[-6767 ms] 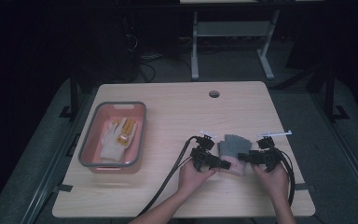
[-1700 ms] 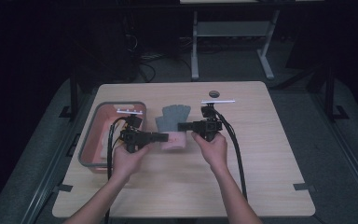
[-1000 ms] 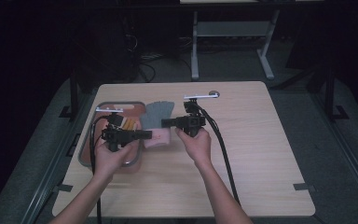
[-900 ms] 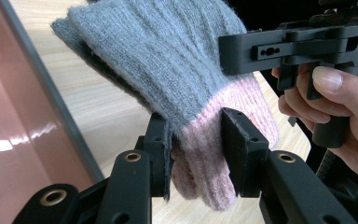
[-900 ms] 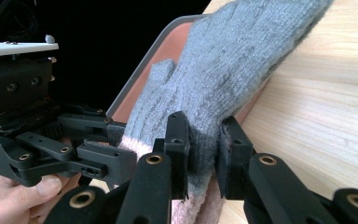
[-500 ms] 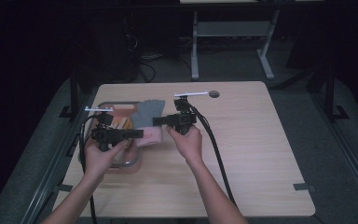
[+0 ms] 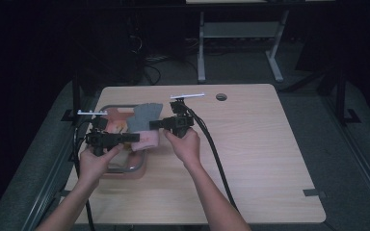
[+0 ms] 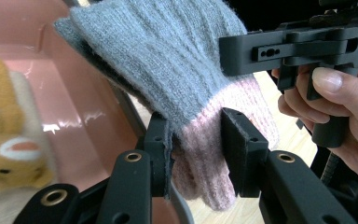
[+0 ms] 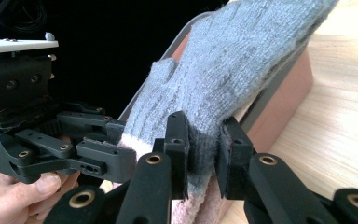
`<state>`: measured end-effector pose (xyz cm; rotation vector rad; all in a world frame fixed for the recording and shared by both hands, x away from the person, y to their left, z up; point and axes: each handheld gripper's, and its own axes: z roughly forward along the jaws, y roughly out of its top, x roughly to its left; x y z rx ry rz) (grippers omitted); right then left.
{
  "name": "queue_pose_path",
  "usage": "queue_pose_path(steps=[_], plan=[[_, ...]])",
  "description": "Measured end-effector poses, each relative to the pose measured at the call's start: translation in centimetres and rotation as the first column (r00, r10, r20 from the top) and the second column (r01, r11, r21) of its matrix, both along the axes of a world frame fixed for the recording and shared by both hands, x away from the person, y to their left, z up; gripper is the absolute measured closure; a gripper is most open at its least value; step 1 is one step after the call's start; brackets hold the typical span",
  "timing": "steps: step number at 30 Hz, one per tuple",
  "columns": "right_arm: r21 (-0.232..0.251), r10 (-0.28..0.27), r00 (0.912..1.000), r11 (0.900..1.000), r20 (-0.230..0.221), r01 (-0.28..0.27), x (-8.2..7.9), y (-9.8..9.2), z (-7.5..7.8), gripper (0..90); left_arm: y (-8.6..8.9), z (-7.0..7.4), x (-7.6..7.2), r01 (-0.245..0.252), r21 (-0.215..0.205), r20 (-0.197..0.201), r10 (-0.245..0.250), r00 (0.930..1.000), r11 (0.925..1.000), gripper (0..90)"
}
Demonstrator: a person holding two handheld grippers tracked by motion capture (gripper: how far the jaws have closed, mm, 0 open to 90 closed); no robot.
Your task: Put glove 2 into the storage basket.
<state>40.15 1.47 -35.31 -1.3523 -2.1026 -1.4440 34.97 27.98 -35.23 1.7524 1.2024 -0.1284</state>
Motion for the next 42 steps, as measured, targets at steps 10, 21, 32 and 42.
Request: queue_pose_path(steps=[10,21,32,42], plan=[[0.001,0.019,0.9998,1.0,0.003,-0.019,0.4,1.9,0.2,76.2,1.7,0.2,-0.2,-0.022,0.012,0.004,0.022,0.9997,0.9997,64.8],[0.023,0.037,0.9993,0.999,-0.01,-0.036,0.7,3.6,-0.5,76.3,3.4,0.1,-0.2,-0.038,0.026,-0.001,0.038,0.9993,0.9989,65.0],[0.001,0.054,0.9983,0.999,-0.021,-0.054,1.0,5.8,-1.1,76.3,5.3,-0.5,-0.3,-0.056,0.042,-0.018,0.057,0.9982,0.9975,68.1],[-0.012,0.068,0.9969,0.998,-0.039,-0.068,1.4,7.3,-1.9,76.3,6.4,-1.4,-0.1,-0.062,0.051,-0.034,0.063,0.9974,0.9968,71.0]])
